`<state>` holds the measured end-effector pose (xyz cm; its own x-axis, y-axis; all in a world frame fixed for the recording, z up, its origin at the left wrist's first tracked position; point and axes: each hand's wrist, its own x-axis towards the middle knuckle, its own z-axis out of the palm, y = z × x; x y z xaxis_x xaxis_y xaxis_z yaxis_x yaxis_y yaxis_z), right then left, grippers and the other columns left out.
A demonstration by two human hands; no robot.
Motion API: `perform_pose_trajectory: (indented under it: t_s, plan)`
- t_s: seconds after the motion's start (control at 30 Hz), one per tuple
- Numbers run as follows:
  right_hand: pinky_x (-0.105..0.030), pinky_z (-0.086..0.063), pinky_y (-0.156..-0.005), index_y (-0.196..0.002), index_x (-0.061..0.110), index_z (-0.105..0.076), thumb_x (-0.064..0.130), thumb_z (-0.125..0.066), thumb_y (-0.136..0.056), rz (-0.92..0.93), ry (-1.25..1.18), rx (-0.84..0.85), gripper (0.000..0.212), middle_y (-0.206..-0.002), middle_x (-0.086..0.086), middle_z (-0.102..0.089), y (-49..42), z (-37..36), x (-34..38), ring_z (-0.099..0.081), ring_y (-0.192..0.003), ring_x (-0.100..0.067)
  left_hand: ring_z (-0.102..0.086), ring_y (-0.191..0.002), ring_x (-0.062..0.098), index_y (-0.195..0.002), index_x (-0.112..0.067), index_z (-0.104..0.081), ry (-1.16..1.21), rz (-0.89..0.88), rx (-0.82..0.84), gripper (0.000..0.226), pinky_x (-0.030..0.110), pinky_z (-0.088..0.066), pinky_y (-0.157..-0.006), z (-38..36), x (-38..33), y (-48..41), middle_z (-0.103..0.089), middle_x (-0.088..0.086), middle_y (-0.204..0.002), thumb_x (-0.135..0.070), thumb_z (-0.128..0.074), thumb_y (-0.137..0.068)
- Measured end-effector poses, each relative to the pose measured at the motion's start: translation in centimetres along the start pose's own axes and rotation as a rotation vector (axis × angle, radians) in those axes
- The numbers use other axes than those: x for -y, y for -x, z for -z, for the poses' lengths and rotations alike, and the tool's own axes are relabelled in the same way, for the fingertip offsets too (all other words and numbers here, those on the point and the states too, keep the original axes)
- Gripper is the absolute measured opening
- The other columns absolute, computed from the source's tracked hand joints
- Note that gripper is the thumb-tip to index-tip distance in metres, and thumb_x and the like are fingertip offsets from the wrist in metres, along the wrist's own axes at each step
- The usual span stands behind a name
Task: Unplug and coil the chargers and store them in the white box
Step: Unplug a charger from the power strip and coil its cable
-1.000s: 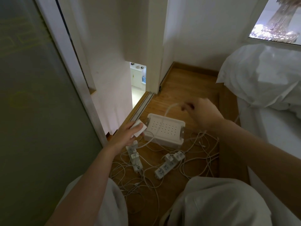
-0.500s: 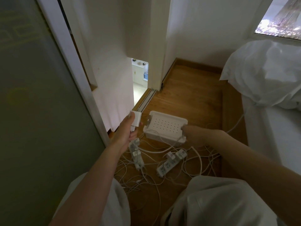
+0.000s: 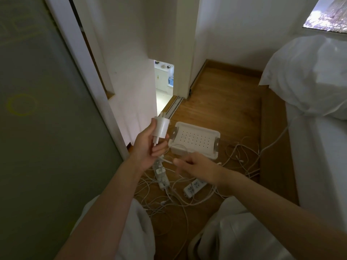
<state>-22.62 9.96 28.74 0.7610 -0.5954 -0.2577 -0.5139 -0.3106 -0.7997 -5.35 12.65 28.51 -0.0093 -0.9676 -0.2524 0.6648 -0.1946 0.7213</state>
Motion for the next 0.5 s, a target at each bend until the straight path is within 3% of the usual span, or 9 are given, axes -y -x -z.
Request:
perform_pose_trajectory:
  t_s: [0.1,0.2,0.3,0.4,0.5]
  plan:
    - [-0.026,-0.044,-0.06,-0.077,0.023,-0.062,0.049,-0.039,-0.093,-0.059,0.327,0.039,0.039,-0.072,-0.006,-0.062,0.5,2.1,-1.0,-0.055,-0.06,-0.017,-0.032,-0.034,0.002,-0.111,-0.011,-0.055,-0.225,0.007,0.093,0.042,0.012,-0.024,-0.035,0.4,-0.2,0.3,-0.058,0.002,-0.065,-0.045,-0.046,-0.087]
    - [-0.017,-0.036,-0.053,-0.076,0.03,-0.054,0.043,-0.039,-0.097,-0.143,0.519,0.005,0.029,-0.069,0.008,-0.056,0.6,5.1,-1.6,-0.05,-0.056,-0.006,-0.04,-0.043,0.003,-0.12,-0.011,-0.057,-0.527,-0.01,0.072,0.047,0.018,-0.037,-0.047,0.5,-0.1,0.7,-0.059,0.001,-0.076,-0.042,-0.058,-0.085]
    - [-0.015,-0.038,-0.047,-0.087,0.024,-0.061,0.047,-0.036,-0.096,-0.186,0.694,-0.119,0.035,-0.071,0.006,-0.061,0.5,7.3,-1.2,-0.049,-0.05,-0.005,-0.06,-0.074,0.008,-0.113,-0.026,-0.064,-0.723,-0.044,0.004,0.039,0.024,-0.049,-0.068,0.0,0.3,1.0,-0.066,-0.005,-0.088,-0.038,-0.061,-0.076]
    - [-0.015,-0.034,-0.044,-0.091,0.022,-0.064,0.049,-0.036,-0.095,-0.137,0.753,-0.238,0.038,-0.064,0.006,-0.059,0.3,7.9,0.2,-0.047,-0.046,-0.005,-0.057,-0.101,0.013,-0.112,-0.034,-0.06,-0.84,-0.066,-0.011,0.027,0.032,-0.053,-0.084,-0.4,0.7,0.8,-0.061,-0.007,-0.106,-0.028,-0.061,-0.086]
    - [-0.015,-0.032,-0.044,-0.09,0.02,-0.065,0.045,-0.039,-0.097,-0.074,0.719,-0.332,0.037,-0.06,0.006,-0.056,-0.1,7.3,1.4,-0.045,-0.045,-0.005,-0.057,-0.103,0.014,-0.111,-0.032,-0.058,-0.889,-0.095,-0.029,0.022,0.03,-0.053,-0.083,-0.4,0.8,0.5,-0.059,-0.007,-0.105,-0.025,-0.058,-0.09]
